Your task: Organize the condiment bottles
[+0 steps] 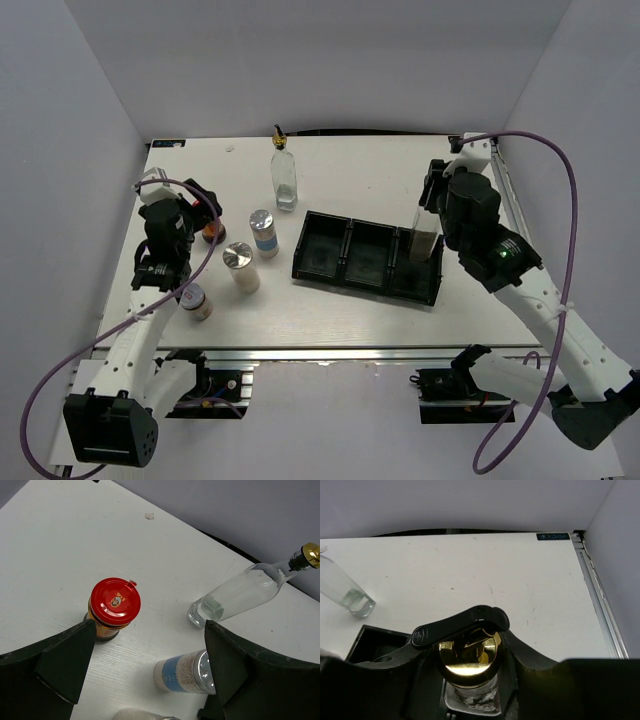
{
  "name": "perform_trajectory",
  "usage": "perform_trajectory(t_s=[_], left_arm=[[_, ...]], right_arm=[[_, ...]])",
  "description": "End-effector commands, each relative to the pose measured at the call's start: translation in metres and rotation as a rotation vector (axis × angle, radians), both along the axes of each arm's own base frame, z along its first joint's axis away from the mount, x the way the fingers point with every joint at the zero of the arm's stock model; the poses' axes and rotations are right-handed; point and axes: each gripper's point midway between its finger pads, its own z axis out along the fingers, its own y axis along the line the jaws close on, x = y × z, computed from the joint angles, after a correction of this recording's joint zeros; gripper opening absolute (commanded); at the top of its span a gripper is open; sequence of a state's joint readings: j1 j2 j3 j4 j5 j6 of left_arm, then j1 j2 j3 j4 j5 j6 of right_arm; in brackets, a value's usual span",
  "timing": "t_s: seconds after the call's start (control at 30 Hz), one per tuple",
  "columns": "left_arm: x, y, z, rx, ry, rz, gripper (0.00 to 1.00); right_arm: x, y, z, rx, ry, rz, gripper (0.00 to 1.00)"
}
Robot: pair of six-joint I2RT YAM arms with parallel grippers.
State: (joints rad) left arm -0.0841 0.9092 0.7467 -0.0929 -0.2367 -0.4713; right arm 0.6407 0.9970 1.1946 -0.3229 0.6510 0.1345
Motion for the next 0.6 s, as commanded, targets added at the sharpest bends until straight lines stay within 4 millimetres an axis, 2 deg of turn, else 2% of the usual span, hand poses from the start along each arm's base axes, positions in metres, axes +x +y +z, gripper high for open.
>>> perform_trajectory(t_s=[0.0,0.17,0.27,0.33,0.57], left_arm=[[0.007,-0.006,0.023,-0.006,-0.052,-0.033,0.98],[0.013,-0.009,0.018,-0.006,-0.036,-0.047,0.98],[0.017,-0.01,0.014,-0.007,-0.023,-0.055,0.98],[0.019,-0.012,0.013,-0.008,-0.019,-0.062,0.98],[0.022,-0.014,0.011,-0.012,-0.013,-0.069,0.98]], right_arm=[[0.011,-0.014,0.017,0.11,-0.07,-0.098,0.0],[0.023,-0.022,-0.008,0.105,-0.045,-0.157,0.0],[0.027,-0.025,-0.013,0.116,-0.052,-0.176,0.0],[0.031,-0.024,-0.024,0.107,-0.04,-0.174,0.0],[0.041,-0.024,-0.036,0.075,-0.113,-0.156,0.0]])
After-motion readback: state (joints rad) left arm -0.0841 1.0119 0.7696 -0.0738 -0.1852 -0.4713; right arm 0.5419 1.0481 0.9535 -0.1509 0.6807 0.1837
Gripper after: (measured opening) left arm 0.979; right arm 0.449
